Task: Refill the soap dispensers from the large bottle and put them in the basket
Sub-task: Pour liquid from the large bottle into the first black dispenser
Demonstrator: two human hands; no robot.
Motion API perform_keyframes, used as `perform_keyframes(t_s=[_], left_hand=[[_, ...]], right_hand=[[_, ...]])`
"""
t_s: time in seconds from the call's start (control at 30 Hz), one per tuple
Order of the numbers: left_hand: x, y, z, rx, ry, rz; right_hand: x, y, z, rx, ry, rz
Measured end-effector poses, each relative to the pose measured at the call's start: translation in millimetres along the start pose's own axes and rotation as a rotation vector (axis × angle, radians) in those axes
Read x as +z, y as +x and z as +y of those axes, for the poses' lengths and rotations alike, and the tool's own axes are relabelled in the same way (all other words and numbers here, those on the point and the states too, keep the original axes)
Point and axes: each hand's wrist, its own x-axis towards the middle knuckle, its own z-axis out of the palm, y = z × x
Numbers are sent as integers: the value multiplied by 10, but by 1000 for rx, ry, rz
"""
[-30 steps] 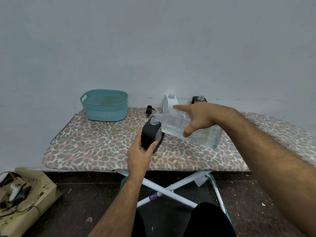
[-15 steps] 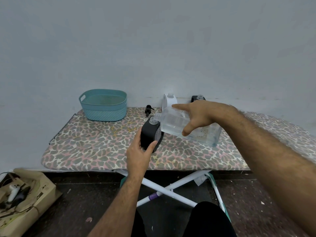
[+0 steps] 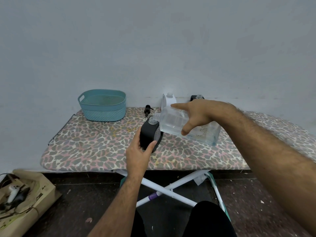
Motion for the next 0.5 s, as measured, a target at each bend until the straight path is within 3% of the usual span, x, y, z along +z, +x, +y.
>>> perform_keyframes(t_s=[0.5], left_hand=[[-8, -6, 14, 3, 0, 1]], right_hand=[[-35, -5, -25, 17, 14, -24]])
